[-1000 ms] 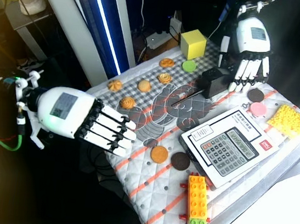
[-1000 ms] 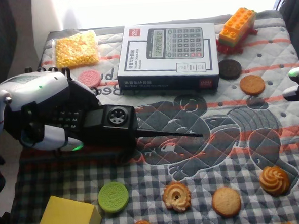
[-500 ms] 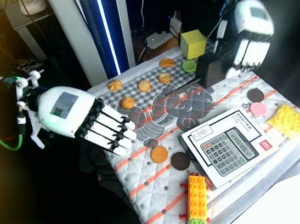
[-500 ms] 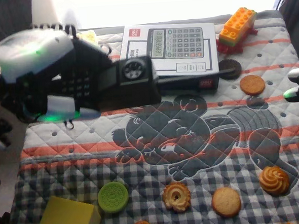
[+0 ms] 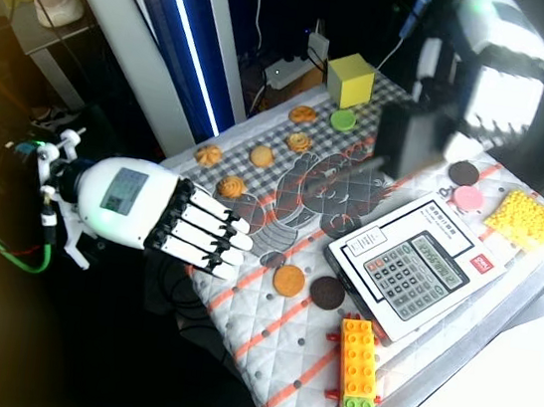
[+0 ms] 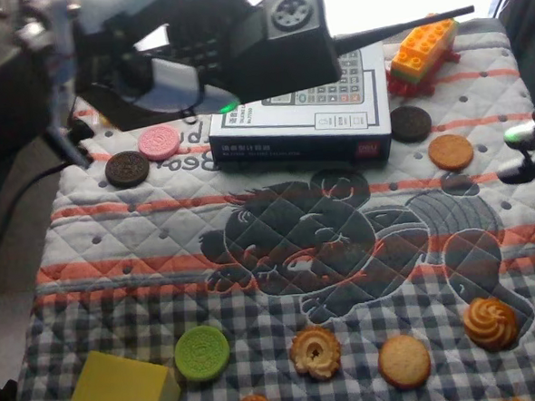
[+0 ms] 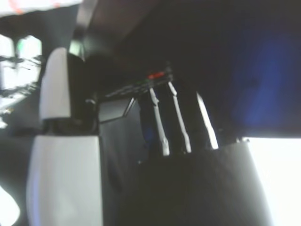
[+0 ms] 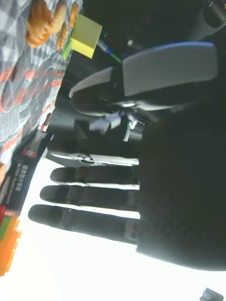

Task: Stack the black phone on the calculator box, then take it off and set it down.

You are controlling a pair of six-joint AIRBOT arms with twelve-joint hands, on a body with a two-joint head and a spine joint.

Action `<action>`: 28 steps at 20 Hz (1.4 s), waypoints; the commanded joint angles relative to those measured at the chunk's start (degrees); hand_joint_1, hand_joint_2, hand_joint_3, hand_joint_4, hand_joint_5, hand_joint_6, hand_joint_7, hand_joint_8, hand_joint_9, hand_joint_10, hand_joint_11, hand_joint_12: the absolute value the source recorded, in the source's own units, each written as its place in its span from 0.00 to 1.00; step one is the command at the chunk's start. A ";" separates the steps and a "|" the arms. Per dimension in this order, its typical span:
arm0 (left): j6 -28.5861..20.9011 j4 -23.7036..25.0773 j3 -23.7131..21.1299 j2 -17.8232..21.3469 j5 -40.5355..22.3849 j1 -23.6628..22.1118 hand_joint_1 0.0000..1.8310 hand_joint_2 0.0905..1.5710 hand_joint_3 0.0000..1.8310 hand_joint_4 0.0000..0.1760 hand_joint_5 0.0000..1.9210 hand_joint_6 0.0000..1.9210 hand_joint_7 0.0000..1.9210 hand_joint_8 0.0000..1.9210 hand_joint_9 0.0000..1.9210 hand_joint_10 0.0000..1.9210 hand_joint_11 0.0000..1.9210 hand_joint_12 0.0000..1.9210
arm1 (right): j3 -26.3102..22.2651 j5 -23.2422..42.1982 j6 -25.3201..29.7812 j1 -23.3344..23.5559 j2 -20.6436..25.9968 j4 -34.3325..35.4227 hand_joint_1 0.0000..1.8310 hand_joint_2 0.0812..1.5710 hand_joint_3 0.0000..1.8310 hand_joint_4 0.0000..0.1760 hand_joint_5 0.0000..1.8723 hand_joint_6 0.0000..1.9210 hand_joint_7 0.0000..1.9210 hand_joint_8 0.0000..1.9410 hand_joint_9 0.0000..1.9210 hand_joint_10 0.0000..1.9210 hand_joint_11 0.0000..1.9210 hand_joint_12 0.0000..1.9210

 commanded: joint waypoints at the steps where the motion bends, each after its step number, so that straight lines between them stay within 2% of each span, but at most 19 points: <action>1: -0.49 -0.51 1.39 -0.84 -5.79 -1.55 0.75 0.64 0.00 0.00 0.57 0.38 0.62 0.34 0.52 0.53 0.35 0.63 | 0.39 6.01 0.14 1.04 -0.22 0.11 0.32 0.82 0.00 0.27 0.36 0.00 0.25 0.00 0.27 0.00 0.27 0.07; 3: -0.49 -1.24 4.60 -3.85 -4.05 -2.42 0.75 0.65 0.00 0.00 0.56 0.41 0.60 0.36 0.50 0.55 0.32 0.60 | 0.78 5.37 0.14 1.96 -0.77 -0.84 0.33 0.82 0.00 0.21 0.36 0.00 0.24 0.00 0.26 0.00 0.26 0.07; 6: -0.48 -3.17 8.67 -7.42 -1.61 -3.14 0.76 0.66 0.00 0.00 0.58 0.34 0.59 0.43 0.47 0.60 0.24 0.63 | 1.21 5.20 0.14 2.56 -1.45 -1.47 0.32 0.82 0.00 0.28 0.36 0.00 0.24 0.00 0.26 0.00 0.26 0.07; 7: -0.47 -3.81 10.00 -8.57 -0.74 -3.39 0.76 0.66 0.00 0.00 0.55 0.38 0.58 0.42 0.50 0.58 0.31 0.60 | 1.35 5.12 0.14 2.73 -1.63 -1.60 0.32 0.82 0.00 0.34 0.36 0.00 0.24 0.00 0.26 0.00 0.26 0.07; 8: -0.47 -4.54 11.29 -9.55 0.00 -3.56 0.76 0.66 0.00 0.00 0.55 0.38 0.58 0.41 0.51 0.57 0.34 0.58 | 1.46 5.10 0.14 2.84 -1.78 -1.64 0.34 0.82 0.00 0.31 0.36 0.00 0.24 0.00 0.26 0.00 0.26 0.08; 10: -0.47 -6.05 14.13 -11.92 1.78 -3.61 0.76 0.68 0.00 0.00 0.53 0.37 0.52 0.51 0.49 0.63 0.35 0.62 | 1.61 5.08 0.16 3.07 -2.13 -1.78 0.33 0.83 0.00 0.28 0.36 0.00 0.24 0.00 0.25 0.00 0.24 0.08; 11: -0.47 -6.45 15.01 -12.66 2.33 -3.48 0.76 0.67 0.00 0.00 0.54 0.35 0.54 0.48 0.52 0.61 0.37 0.62 | 1.66 5.08 0.16 3.18 -2.27 -1.87 0.32 0.82 0.00 0.26 0.36 0.00 0.24 0.00 0.25 0.00 0.24 0.08; 12: -0.47 -6.88 15.78 -13.31 2.96 -3.17 0.69 0.67 0.00 0.00 0.55 0.37 0.55 0.51 0.44 0.36 0.21 0.63 | 1.71 5.08 0.16 3.28 -2.42 -1.99 0.32 0.82 0.00 0.23 0.36 0.00 0.25 0.00 0.24 0.00 0.23 0.08; 13: -0.47 -7.76 16.64 -13.99 3.50 -2.68 0.64 0.61 0.00 0.00 0.49 0.14 0.48 0.22 0.40 0.21 0.12 0.64 | 1.76 5.08 0.17 3.38 -2.51 -2.07 0.32 0.82 0.00 0.20 0.37 0.00 0.25 0.00 0.24 0.00 0.23 0.08; 14: -0.47 -8.32 17.09 -14.36 3.70 -2.33 0.61 0.57 0.00 0.00 0.46 0.04 0.46 0.07 0.39 0.11 0.10 0.60 | 1.80 5.08 0.19 3.48 -2.56 -2.11 0.32 0.82 0.00 0.19 0.36 0.00 0.25 0.00 0.25 0.00 0.24 0.09; 16: -0.48 -8.91 17.45 -14.73 4.07 -1.74 0.57 0.57 0.00 0.00 0.41 0.00 0.38 0.00 0.34 0.02 0.09 0.49 | 1.86 5.08 0.32 3.61 -2.57 -2.13 0.31 0.82 0.00 0.23 0.36 0.00 0.25 0.00 0.25 0.00 0.24 0.09; 19: -0.49 -9.01 17.21 -14.85 3.84 -1.40 0.53 0.57 0.00 0.00 0.35 0.00 0.31 0.00 0.29 0.00 0.10 0.39 | 1.89 5.08 0.46 3.65 -2.57 -2.13 0.33 0.83 0.00 0.19 0.36 0.00 0.25 0.00 0.25 0.00 0.23 0.09; 21: -0.65 -9.03 16.42 -14.52 2.61 -1.12 0.52 0.55 0.00 0.00 0.30 0.00 0.28 0.00 0.27 0.00 0.09 0.36 | 1.89 5.09 0.65 3.75 -2.57 -2.12 0.32 0.82 0.00 0.26 0.36 0.00 0.25 0.00 0.25 0.00 0.23 0.09; 22: -1.30 -8.99 15.24 -13.68 1.27 -0.78 0.50 0.54 0.00 0.12 0.27 0.00 0.26 0.00 0.25 0.00 0.08 0.35 | 1.89 5.10 0.75 3.90 -2.57 -2.12 0.32 0.82 0.00 0.25 0.36 0.00 0.25 0.00 0.25 0.00 0.24 0.10; 23: -2.00 -8.85 14.05 -12.66 -0.16 -0.50 0.48 0.53 0.00 0.46 0.23 0.00 0.22 0.00 0.22 0.00 0.03 0.42 | 1.89 5.12 0.83 4.14 -2.56 -2.12 0.30 0.82 0.00 0.29 0.36 0.00 0.25 0.00 0.26 0.00 0.24 0.10; 24: -3.11 -7.74 11.75 -10.96 -2.58 -0.29 0.47 0.53 0.00 0.72 0.18 0.00 0.17 0.00 0.15 0.00 0.01 0.36 | 1.88 5.55 1.56 4.61 -2.56 -2.17 0.29 0.82 0.00 0.29 0.36 0.00 0.25 0.00 0.26 0.01 0.25 0.10; 25: -3.76 -7.15 11.07 -10.41 -3.30 -0.21 0.45 0.53 0.00 0.86 0.15 0.00 0.15 0.00 0.12 0.00 0.00 0.30 | 1.89 5.98 1.90 4.67 -2.55 -2.20 0.27 0.82 0.00 0.36 0.35 0.00 0.25 0.00 0.26 0.00 0.24 0.10; 27: -7.61 -4.21 7.98 -7.70 -7.29 0.14 0.39 0.54 0.00 0.99 0.12 0.00 0.13 0.00 0.13 0.00 0.00 0.34 | 1.90 9.04 3.44 4.68 -2.53 -2.17 0.30 0.83 0.00 0.42 0.35 0.00 0.25 0.00 0.25 0.00 0.24 0.10; 28: -10.39 -2.59 6.47 -6.16 -9.85 0.38 0.39 0.53 0.00 1.00 0.11 0.00 0.12 0.00 0.12 0.00 0.00 0.30 | 1.94 10.77 4.04 4.86 -2.53 -1.93 0.34 0.83 0.00 0.23 0.37 0.00 0.26 0.00 0.25 0.00 0.22 0.09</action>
